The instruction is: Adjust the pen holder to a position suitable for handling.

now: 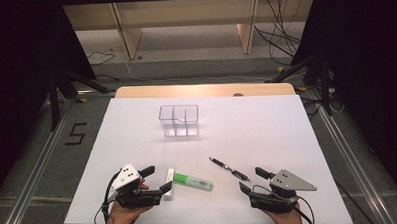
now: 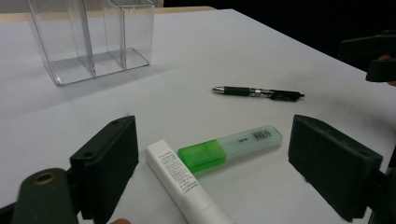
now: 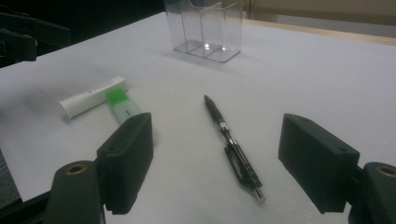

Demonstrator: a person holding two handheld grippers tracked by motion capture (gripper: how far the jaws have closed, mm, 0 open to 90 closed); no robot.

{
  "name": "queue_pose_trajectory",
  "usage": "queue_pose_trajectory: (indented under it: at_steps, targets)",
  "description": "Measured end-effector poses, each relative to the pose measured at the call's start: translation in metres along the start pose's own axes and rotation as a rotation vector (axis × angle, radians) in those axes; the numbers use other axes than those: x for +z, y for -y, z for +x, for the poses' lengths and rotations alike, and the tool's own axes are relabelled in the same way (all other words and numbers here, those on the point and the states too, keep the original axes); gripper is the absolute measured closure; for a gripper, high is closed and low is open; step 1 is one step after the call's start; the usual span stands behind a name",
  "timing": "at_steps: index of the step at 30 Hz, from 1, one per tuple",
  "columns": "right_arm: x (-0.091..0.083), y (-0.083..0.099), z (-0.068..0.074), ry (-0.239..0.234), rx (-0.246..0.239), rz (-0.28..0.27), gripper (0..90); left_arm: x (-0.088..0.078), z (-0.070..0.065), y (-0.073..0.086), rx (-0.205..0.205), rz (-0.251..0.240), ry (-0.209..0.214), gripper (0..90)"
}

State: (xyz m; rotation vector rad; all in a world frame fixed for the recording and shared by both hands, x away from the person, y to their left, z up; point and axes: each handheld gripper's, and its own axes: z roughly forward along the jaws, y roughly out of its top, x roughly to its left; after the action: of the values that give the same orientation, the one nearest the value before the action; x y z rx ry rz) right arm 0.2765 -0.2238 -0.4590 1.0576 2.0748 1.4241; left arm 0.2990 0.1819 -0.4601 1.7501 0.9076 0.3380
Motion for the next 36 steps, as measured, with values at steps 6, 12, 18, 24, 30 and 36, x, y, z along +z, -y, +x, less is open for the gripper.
queue_pose_trajectory:
  at_steps: [6,12,18,24,30,36]
  targets:
    - [-0.001,0.0,0.0,0.0,0.005,-0.003,27.5,0.001,0.001,0.0,-0.007,0.003,-0.005,15.7]
    - [-0.001,0.0,-0.001,0.004,0.007,-0.005,27.7,0.003,0.009,-0.005,-0.042,-0.007,-0.01,15.7]
    - [-0.002,-0.001,-0.003,0.01,0.01,-0.012,28.0,0.012,0.02,-0.016,-0.063,0.016,-0.044,15.7]
    - [-0.001,-0.002,-0.003,0.012,0.013,-0.013,28.0,0.018,0.039,-0.033,-0.058,0.032,-0.095,16.0]
    - [-0.002,-0.002,-0.004,0.015,0.013,-0.013,28.2,0.03,0.061,-0.046,-0.089,0.059,-0.163,15.9]
    - [-0.001,-0.001,-0.005,0.017,0.011,-0.007,28.5,0.041,0.077,-0.054,-0.133,0.098,-0.218,18.4]
